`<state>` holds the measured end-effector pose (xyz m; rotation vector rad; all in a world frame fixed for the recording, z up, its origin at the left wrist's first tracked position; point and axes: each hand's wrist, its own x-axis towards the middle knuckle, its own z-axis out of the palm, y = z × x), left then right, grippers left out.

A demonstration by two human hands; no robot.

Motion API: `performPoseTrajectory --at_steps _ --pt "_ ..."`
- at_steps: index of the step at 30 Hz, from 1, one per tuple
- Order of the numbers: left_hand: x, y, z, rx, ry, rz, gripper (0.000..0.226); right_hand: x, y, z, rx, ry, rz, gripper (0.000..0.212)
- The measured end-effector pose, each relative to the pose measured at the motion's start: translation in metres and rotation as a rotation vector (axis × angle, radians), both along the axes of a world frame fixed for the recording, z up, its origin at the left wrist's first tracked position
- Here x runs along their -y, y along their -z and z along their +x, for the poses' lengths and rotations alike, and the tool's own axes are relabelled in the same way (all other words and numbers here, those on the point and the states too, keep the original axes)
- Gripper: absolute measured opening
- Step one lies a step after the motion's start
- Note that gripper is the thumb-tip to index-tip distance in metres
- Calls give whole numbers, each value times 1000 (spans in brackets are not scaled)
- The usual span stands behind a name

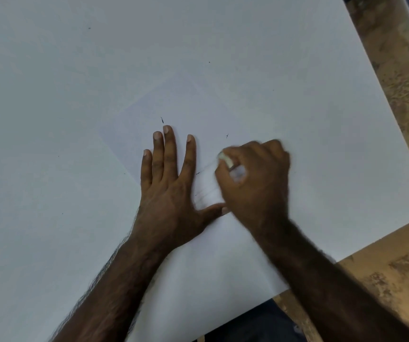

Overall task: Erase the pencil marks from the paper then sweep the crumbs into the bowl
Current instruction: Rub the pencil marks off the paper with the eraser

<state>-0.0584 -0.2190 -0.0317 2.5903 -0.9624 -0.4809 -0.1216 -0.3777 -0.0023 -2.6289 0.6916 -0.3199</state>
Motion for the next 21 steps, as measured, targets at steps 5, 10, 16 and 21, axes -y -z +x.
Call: performPoseTrajectory --at_steps 5,10,16,21 --pt "0 1 0 -16 -19 -26 120 -8 3 -3 -5 -136 -28 10" --pt "-1 2 1 -12 1 23 134 26 2 13 4 54 -57 8" --pt "0 2 -1 8 -22 -31 107 -17 -2 -7 -47 -244 62 10" --pt "1 -2 3 -33 3 52 136 33 1 23 -16 73 -6 12"
